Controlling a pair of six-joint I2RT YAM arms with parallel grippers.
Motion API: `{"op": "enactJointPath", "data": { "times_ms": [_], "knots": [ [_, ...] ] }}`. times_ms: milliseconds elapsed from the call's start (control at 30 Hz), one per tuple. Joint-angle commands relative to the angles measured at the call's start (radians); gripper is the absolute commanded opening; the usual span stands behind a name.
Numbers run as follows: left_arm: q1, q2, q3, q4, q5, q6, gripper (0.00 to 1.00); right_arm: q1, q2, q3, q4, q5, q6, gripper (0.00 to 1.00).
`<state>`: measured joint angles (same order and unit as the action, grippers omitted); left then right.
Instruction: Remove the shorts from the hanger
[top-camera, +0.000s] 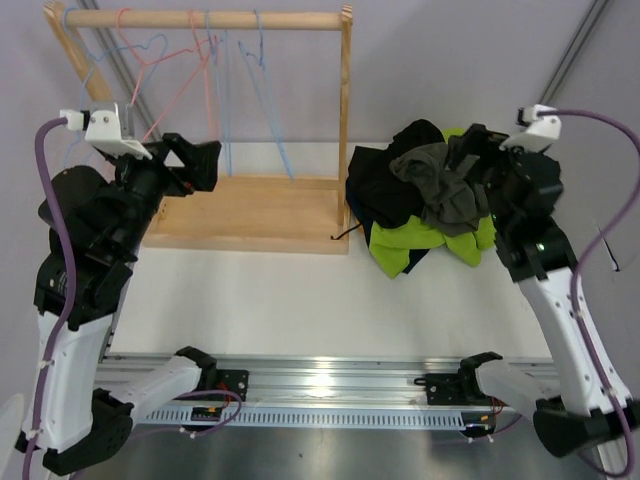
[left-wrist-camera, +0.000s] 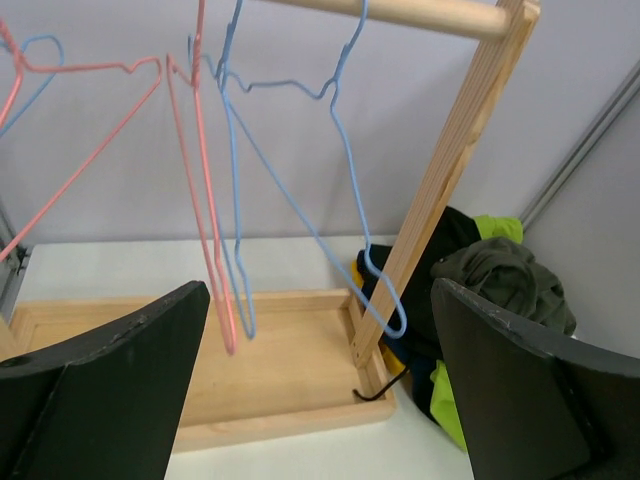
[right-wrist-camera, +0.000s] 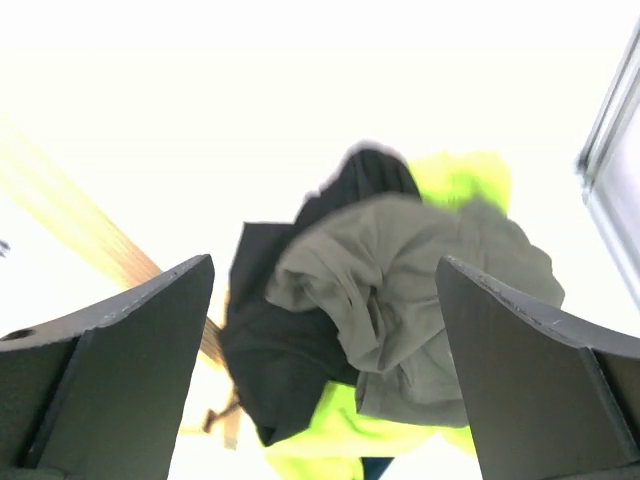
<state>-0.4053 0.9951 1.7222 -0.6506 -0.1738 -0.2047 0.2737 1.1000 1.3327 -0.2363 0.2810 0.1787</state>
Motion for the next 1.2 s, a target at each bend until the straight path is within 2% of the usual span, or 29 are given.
{"op": "enactJointPath", "data": {
  "times_ms": [0, 67, 200, 367, 467, 633, 667, 800, 867, 1167],
  "knots": [
    [0.005, -0.033, -0.082, -0.015, -0.027, 0.019, 0.99, 0.007, -0.127, -0.015, -0.15, -0.051, 0.013, 0.99],
    [0.003, -0.097, -0.168, 0.008, 0.008, 0.013, 0.99, 0.01, -0.199, -0.09, -0.169, -0.127, 0.051, 0.99],
    [0.005, -0.234, -0.451, 0.063, 0.048, -0.028, 0.99, 0.012, -0.388, -0.245, -0.192, -0.256, 0.139, 0.99],
    [0.003, -0.417, -0.628, 0.092, 0.088, -0.036, 0.99, 0.013, -0.639, -0.455, -0.163, -0.4, 0.219, 0.99],
    [0.005, -0.501, -0.732, 0.075, 0.037, -0.027, 0.99, 0.012, -0.733, -0.506, -0.181, -0.43, 0.203, 0.99],
    [0.0, -0.594, -0.857, 0.086, -0.035, -0.019, 0.99, 0.01, -0.795, -0.54, -0.215, -0.414, 0.2, 0.99],
    [0.0, -0.624, -0.924, 0.121, -0.029, -0.027, 0.99, 0.01, -0.796, -0.546, -0.222, -0.405, 0.202, 0.99],
    [0.0, -0.717, -0.971, 0.132, -0.071, -0.022, 0.99, 0.012, -0.81, -0.572, -0.201, -0.402, 0.228, 0.99],
    [-0.001, -0.722, -0.958, 0.124, -0.107, -0.022, 0.99, 0.01, -0.813, -0.59, -0.181, -0.41, 0.243, 0.99],
    [0.0, -0.691, -0.971, 0.134, -0.067, -0.025, 0.99, 0.01, -0.812, -0.624, -0.135, -0.448, 0.277, 0.99]
  ]
}}
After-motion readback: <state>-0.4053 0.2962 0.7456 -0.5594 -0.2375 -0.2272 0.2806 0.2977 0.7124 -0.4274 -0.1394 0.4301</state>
